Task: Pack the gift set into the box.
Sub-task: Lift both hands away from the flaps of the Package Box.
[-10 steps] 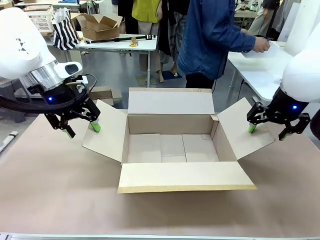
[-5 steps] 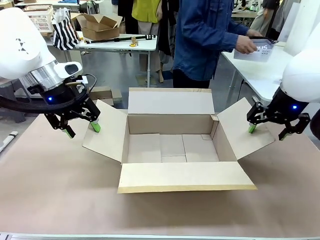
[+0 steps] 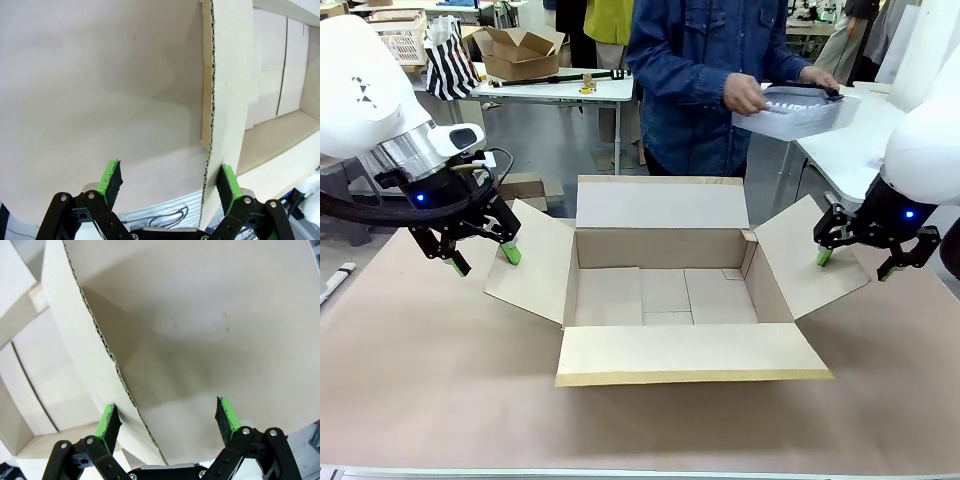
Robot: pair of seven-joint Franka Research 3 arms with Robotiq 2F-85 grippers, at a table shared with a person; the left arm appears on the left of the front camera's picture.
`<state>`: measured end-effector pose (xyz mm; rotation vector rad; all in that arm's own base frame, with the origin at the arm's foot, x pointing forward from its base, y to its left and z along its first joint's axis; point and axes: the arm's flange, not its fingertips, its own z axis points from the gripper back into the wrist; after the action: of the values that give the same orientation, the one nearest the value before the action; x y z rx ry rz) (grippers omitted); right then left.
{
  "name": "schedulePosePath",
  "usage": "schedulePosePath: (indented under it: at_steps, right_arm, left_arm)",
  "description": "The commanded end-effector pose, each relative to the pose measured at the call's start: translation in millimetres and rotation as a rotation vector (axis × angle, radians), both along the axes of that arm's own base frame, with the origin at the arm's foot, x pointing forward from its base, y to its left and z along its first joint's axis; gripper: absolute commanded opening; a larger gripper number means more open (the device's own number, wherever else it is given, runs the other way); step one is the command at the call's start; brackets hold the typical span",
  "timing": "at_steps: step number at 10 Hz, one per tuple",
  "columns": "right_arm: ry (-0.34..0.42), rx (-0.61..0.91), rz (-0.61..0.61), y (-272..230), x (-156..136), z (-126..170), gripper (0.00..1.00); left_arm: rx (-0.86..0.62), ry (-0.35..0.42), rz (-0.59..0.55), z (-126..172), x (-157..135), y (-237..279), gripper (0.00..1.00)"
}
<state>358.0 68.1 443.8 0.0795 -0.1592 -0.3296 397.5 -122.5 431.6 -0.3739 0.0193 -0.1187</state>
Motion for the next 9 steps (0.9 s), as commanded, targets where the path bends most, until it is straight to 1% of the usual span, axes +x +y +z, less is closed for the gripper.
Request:
schedulePosePath:
  at_steps: [1, 9]
  right_arm:
    - [0.0, 0.005, 0.002, -0.5, -1.1, 0.4, 1.0]
    - [0.0, 0.005, 0.002, -0.5, -1.1, 0.4, 1.0]
  left_arm:
    - [0.017, 0.004, 0.011, 1.8, 0.5, 0.1, 1.0]
    - [0.017, 0.004, 0.011, 1.8, 0.5, 0.1, 1.0]
